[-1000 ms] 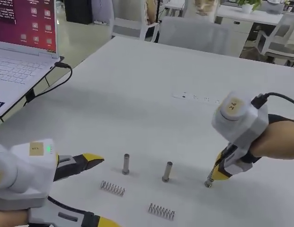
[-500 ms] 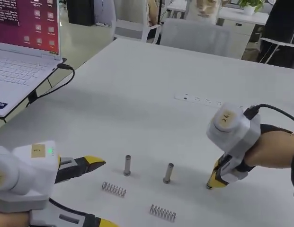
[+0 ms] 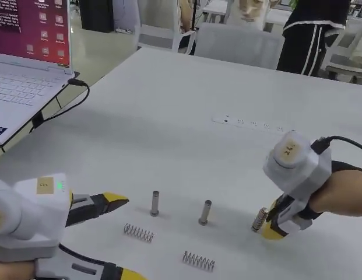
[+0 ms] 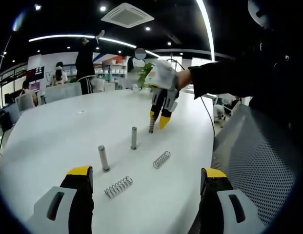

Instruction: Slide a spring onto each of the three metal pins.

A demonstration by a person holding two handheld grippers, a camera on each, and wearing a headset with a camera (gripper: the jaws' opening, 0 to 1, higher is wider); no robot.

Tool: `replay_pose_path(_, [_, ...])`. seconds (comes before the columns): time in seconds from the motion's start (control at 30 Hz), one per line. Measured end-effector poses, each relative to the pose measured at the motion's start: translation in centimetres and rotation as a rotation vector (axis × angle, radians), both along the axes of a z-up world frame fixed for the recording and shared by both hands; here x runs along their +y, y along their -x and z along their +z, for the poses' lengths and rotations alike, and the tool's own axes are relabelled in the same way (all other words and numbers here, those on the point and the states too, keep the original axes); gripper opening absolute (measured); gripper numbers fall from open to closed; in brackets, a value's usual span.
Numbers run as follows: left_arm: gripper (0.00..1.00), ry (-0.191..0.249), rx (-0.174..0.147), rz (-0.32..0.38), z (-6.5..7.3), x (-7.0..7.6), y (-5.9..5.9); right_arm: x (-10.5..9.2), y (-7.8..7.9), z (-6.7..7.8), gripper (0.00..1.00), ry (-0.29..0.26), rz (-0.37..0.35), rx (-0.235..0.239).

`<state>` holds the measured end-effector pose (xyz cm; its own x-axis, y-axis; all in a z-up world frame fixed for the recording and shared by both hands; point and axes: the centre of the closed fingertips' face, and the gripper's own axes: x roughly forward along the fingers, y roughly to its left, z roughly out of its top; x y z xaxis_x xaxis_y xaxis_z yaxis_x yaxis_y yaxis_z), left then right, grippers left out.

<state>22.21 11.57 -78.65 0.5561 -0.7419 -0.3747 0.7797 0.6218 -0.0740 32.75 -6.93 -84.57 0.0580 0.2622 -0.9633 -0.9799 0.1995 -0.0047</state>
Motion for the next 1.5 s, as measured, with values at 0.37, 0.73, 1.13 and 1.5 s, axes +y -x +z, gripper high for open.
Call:
replay_pose_path(0.37, [0.88,0.004,-0.002,-0.011,0.0,-0.5,-0.1,-0.7,3.1,0.4,0.2,-0.02,-0.02,0.031])
replay_pose_path(0.73, [0.87,0.002,-0.002,-0.015,0.1,-0.5,0.1,1.3,6.4,0.8,0.2,-0.068,0.004,0.061])
replay_pose_path(1.13, [0.86,0.005,-0.005,-0.018,0.2,-0.5,0.2,4.6,9.5,1.7,0.21,-0.133,0.074,0.075])
replay_pose_path(1.5, [0.85,0.003,-0.012,-0.022,0.5,-0.6,0.5,7.7,10.0,1.9,0.23,-0.176,0.133,0.051])
